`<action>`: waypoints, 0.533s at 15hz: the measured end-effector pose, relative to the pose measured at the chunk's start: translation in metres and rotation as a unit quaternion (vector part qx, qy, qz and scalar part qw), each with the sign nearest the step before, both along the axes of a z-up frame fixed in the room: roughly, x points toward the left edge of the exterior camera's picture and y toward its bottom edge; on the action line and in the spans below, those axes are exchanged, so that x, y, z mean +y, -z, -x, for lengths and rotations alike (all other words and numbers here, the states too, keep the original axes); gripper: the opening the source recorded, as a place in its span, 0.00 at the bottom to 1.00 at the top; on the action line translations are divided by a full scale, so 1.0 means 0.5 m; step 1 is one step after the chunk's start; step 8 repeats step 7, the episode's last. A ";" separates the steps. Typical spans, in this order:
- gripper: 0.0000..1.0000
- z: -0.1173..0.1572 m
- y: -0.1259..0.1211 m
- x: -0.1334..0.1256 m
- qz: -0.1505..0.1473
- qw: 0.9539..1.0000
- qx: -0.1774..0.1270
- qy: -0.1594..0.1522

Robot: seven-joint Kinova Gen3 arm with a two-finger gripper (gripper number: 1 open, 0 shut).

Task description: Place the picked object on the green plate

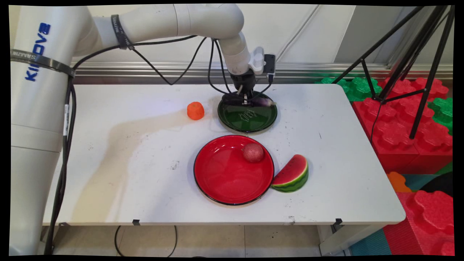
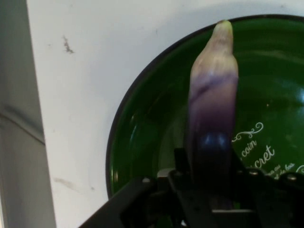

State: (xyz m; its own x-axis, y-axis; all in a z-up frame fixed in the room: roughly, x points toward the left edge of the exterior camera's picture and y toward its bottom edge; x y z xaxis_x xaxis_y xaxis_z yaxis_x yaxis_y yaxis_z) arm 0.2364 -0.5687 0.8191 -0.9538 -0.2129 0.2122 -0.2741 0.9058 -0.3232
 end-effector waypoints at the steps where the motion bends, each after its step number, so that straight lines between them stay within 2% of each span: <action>1: 0.00 -0.002 0.006 -0.003 -0.002 1.000 0.000 0.004; 2: 1.00 -0.002 0.010 -0.005 -0.002 1.000 -0.001 0.007; 8: 1.00 -0.005 0.014 -0.012 0.006 1.000 -0.001 0.023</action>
